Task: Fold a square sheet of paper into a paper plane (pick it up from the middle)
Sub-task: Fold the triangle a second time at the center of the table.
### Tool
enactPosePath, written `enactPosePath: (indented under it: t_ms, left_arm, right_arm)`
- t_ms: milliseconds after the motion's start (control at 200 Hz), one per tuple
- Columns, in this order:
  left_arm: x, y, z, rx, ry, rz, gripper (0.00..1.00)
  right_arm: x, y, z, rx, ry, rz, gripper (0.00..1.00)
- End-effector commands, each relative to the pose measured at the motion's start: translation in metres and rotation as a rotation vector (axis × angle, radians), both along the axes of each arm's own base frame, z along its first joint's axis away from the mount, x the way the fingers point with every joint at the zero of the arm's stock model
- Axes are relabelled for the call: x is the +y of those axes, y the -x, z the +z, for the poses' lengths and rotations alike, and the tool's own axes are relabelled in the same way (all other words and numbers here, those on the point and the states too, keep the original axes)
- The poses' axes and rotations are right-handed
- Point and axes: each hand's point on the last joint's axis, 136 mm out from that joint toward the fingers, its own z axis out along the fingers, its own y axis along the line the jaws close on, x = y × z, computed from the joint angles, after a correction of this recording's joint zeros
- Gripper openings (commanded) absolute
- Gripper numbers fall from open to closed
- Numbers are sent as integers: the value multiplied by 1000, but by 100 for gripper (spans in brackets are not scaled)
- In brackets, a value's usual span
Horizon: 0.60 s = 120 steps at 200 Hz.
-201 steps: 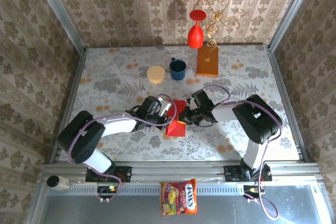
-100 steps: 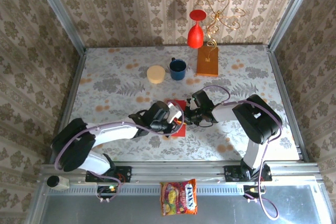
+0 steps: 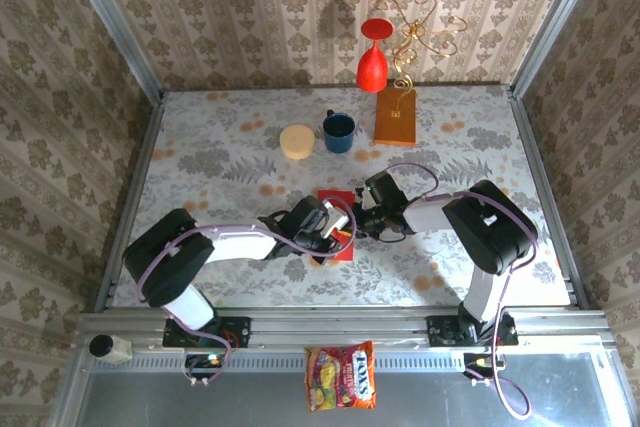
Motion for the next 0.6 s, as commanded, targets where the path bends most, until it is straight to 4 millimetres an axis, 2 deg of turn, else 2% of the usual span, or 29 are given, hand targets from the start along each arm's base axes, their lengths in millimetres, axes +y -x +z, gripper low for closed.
enactPosePath:
  t_ms: [0, 260, 595]
  left_arm:
    - [5, -8, 0, -17, 14, 44, 0]
    - [4, -14, 16, -38, 51, 77, 0]
    - [21, -8, -9, -9, -17, 102, 0]
  right_arm:
    - [-29, 24, -41, 114, 153, -49, 0]
    - [-31, 26, -45, 125, 158, -50, 0]
    - [-32, 27, -46, 129, 156, -54, 0]
